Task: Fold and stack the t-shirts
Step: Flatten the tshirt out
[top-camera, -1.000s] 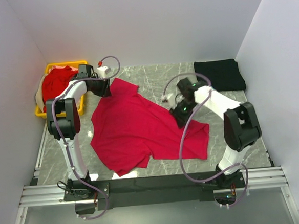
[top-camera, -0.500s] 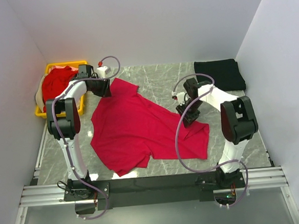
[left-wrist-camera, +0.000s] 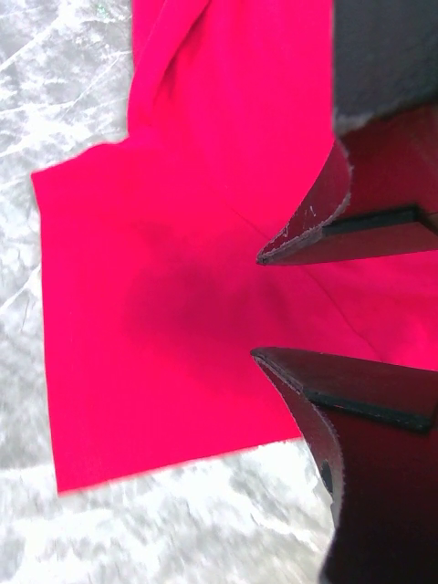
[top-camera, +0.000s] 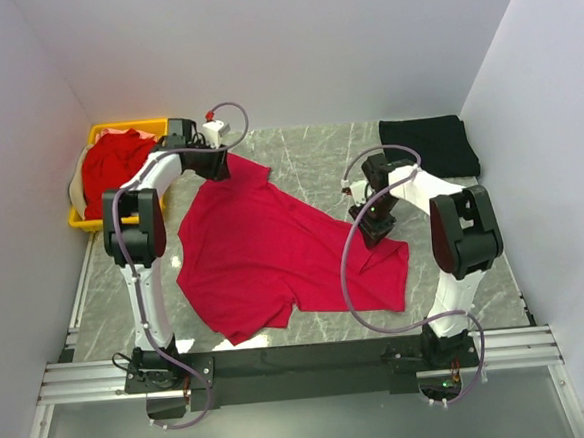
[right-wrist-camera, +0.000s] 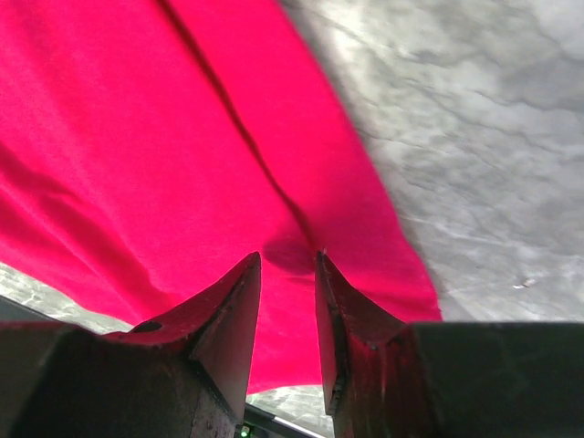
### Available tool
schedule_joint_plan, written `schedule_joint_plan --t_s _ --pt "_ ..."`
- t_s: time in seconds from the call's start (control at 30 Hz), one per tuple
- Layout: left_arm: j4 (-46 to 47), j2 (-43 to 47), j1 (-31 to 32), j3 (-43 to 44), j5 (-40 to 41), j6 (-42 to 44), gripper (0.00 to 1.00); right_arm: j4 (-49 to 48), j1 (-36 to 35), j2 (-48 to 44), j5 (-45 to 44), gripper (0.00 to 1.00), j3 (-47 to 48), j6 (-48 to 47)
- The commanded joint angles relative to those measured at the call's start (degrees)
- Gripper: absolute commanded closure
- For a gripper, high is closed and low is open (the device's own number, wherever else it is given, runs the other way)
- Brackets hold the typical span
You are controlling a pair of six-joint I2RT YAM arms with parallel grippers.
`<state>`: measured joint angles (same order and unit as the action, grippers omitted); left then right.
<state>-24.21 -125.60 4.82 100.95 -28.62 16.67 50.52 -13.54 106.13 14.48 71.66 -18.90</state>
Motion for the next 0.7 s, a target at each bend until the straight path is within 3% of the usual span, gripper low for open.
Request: schedule_joint_plan --t_s 0.0,0.3,0.4,0.53,0.67 --pt "1.7 -0.9 0.5 2.4 -0.9 -0.8 0.53 -0.2 1.5 -1.6 -0.2 0.62 1.6 0.7" --pt "2.9 -4.4 1.0 6.1 0.6 -1.3 0.52 0.5 1.6 2.2 2.0 0.69 1.8 0.0" --pt "4.2 -5.7 1.3 7.2 1.1 -2.0 0.52 1.2 1.5 2.8 3.0 0.78 2.1 -0.7" --pt "4.4 -7.8 2.2 9.2 1.9 -2.4 0.52 1.6 1.5 2.2 3.2 1.0 2.3 -1.4" --pt "5.3 -9.1 2.9 9.8 3.0 -3.0 0.53 2.6 1.7 0.8 3.4 1.0 3.1 -2.1"
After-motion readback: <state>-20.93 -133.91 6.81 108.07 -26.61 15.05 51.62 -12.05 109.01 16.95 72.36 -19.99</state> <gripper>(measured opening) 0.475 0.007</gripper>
